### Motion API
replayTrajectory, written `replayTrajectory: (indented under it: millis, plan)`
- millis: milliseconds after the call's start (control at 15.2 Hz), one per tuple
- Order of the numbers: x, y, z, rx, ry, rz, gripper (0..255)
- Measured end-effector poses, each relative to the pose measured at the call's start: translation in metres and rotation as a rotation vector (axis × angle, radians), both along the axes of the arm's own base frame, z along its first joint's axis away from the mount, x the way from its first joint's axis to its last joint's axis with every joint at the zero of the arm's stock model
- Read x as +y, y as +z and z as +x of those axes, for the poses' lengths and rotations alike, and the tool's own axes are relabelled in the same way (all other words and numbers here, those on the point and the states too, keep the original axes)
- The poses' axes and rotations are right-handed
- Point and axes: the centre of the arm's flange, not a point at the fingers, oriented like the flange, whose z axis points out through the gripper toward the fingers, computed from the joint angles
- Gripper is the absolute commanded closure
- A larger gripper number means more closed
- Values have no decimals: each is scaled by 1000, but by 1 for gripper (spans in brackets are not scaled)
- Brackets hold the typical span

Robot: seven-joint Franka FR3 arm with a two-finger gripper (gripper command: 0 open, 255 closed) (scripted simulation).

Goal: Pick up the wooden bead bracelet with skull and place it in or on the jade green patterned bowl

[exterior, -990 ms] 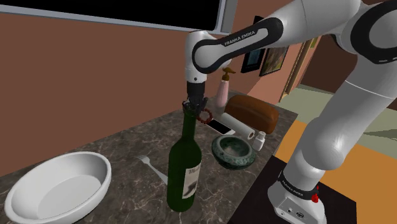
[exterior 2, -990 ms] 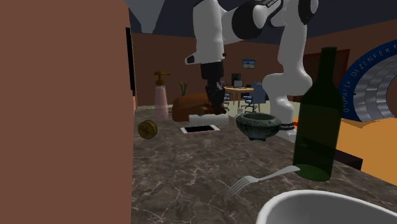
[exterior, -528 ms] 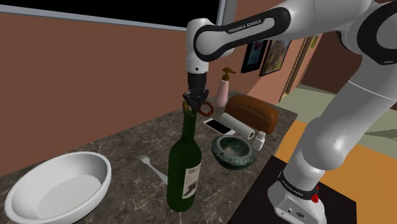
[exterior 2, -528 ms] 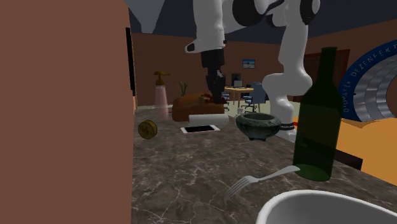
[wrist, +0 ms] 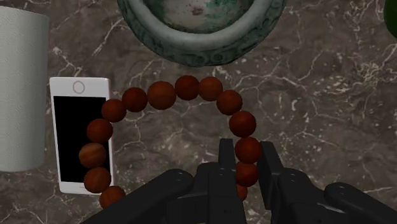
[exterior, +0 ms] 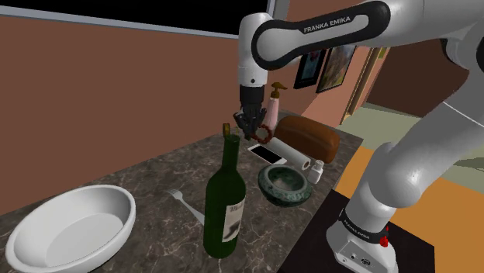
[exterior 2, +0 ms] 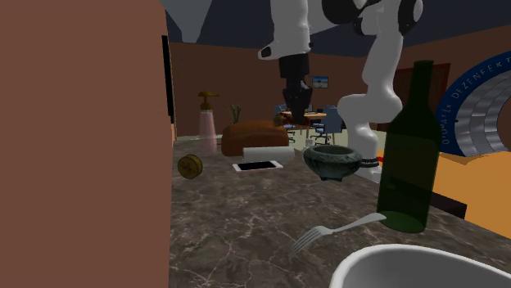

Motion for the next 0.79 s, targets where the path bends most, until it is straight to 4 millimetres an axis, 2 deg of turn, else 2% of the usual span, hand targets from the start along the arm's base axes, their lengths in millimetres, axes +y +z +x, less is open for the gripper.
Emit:
replayTrajectory:
  millis: [660,792]
  plan:
    - [8,11,-130,0,1,0,255]
    - [8,10,-147,0,0,0,255]
